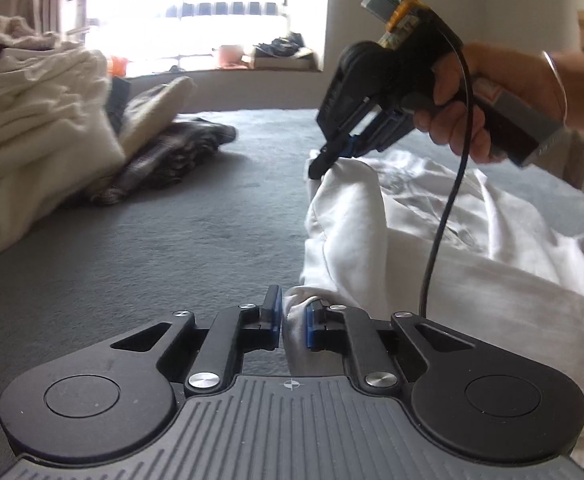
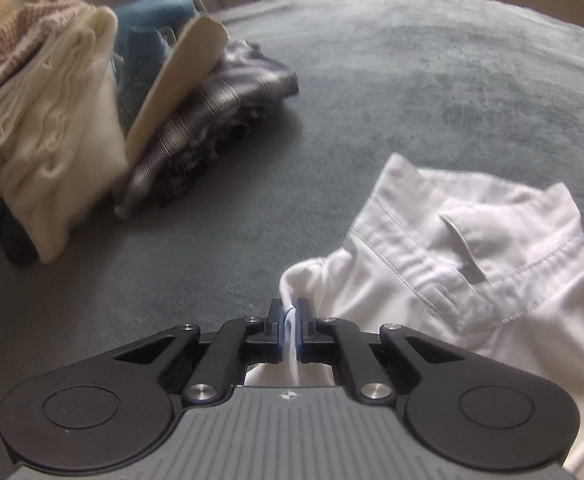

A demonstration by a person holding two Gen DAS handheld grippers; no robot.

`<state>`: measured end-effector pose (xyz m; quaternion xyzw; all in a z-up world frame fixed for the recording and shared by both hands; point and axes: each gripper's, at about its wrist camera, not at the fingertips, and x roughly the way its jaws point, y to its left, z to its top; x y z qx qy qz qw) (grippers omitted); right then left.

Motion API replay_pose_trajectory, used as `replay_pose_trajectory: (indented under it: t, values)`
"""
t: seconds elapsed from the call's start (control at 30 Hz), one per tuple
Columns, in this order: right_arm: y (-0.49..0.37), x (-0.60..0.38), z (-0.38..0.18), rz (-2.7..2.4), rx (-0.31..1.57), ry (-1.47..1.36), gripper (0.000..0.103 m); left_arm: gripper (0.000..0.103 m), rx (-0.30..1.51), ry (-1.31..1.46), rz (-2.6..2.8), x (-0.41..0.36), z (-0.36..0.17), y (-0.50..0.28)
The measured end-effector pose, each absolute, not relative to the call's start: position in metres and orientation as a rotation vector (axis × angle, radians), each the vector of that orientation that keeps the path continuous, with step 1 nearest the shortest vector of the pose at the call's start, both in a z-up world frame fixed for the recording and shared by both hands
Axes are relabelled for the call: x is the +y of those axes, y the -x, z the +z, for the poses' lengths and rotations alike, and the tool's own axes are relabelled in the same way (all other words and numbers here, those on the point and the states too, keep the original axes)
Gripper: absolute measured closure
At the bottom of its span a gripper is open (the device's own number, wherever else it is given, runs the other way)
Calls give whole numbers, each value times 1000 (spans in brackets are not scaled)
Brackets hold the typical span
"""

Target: Fold clothes

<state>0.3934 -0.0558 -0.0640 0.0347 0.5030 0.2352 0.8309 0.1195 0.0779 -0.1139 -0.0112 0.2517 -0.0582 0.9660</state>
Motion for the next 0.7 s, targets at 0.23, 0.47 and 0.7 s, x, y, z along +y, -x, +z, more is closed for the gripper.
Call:
replay_pose_trajectory:
  t: [0.23,0.47,0.7]
  values:
    - [-404,-49,-72,496,979,-207,98,94,478,95,-65,89,-109,-99]
    - [-409,-37,-98,491,1027,-248,96,91,540,237,-54,111,-101,-91]
    - [-402,-60,-62,515,915,-301,76,86,493,307,-17,126,-88,-93]
